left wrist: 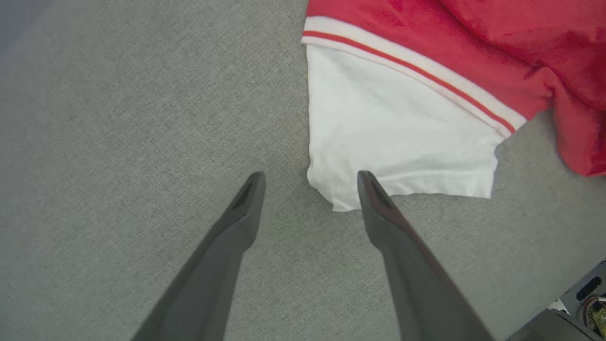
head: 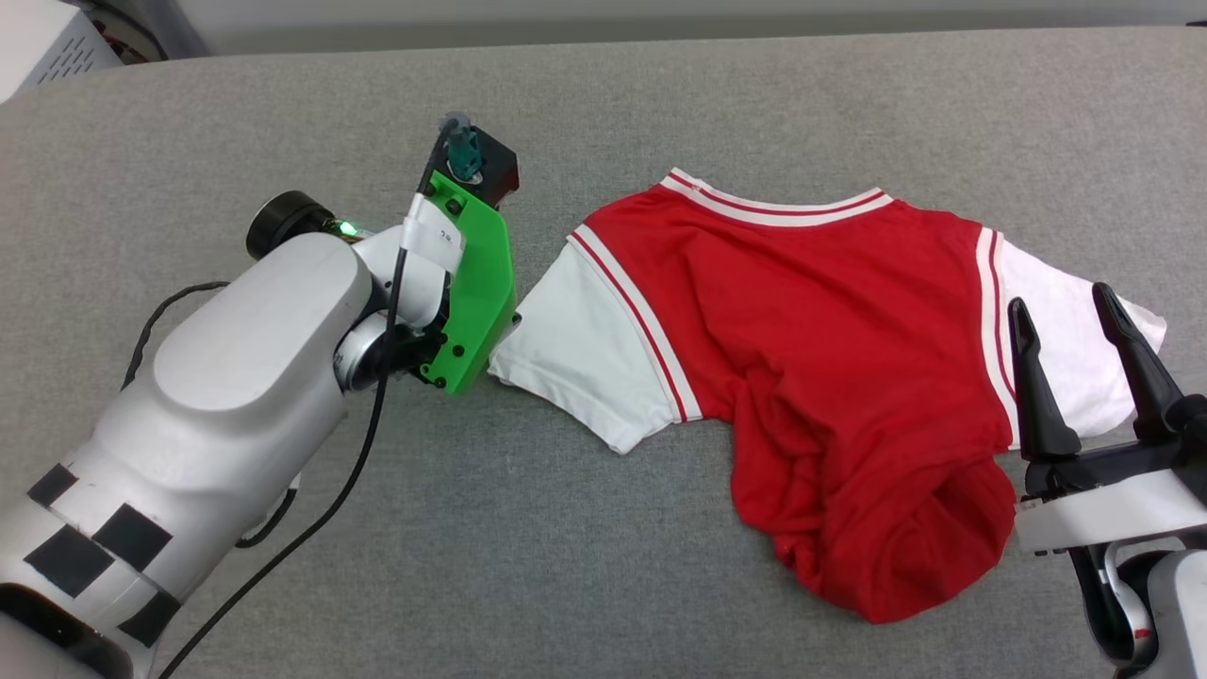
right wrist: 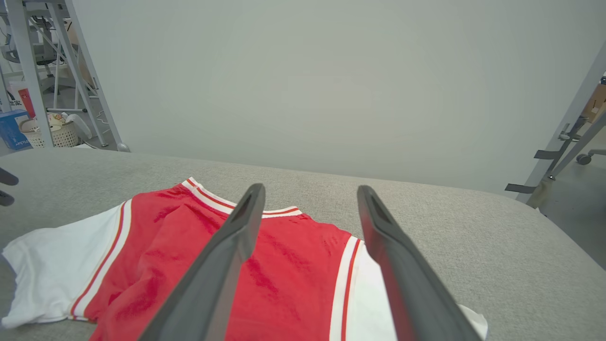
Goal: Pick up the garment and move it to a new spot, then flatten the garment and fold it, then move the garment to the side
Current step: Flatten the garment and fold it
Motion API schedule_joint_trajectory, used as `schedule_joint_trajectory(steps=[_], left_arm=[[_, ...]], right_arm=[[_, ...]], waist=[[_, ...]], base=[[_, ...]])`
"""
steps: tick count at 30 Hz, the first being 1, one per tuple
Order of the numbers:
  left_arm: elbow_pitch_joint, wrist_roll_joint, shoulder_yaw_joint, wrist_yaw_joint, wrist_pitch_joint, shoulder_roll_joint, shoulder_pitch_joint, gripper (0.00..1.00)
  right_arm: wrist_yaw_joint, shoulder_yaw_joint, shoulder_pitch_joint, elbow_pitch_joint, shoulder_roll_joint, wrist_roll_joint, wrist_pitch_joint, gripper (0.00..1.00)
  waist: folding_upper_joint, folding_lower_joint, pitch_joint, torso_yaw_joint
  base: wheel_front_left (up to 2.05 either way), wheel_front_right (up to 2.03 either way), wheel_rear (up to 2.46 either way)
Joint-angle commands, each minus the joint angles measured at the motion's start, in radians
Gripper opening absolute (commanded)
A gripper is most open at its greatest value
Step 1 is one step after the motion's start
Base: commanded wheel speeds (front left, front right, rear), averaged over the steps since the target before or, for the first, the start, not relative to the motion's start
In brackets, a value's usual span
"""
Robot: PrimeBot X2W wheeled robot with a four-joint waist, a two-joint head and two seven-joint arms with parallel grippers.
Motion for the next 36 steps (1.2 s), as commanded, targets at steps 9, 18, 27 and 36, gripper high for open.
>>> schedule_joint_trajectory(steps=[9, 18, 27, 36], left_arm=[[0.112, -0.020, -0.221, -0.003, 0.003, -0.013, -0.085, 1.00], [0.150, -0.079, -0.296, -0.003, 0.005, -0.006, -0.060, 0.00], [0.181, -0.190, -0.246, -0.003, -0.199, 0.012, -0.072, 0.00], [0.174, -0.247, -0.210, -0.003, -0.307, 0.105, -0.056, 0.00]], right_arm=[[-0.001, 0.031, -0.067, 0.025, 0.013, -0.015, -0.005, 1.00], [-0.001, 0.023, -0.082, 0.039, 0.017, -0.014, -0.005, 1.00], [-0.001, -0.047, -0.082, 0.027, -0.025, -0.031, -0.005, 1.00], [-0.001, -0.092, -0.118, 0.018, -0.181, -0.051, 0.017, 1.00]], waist=[[0.0034, 0.0000, 0.093, -0.054], [0.0034, 0.0000, 0.101, -0.054], [0.0034, 0.0000, 0.015, -0.006], [0.0034, 0.0000, -0.057, 0.047]], base=[[0.00, 0.00, 0.00], [0.00, 0.00, 0.00], [0.00, 0.00, 0.00], [0.00, 0.00, 0.00]])
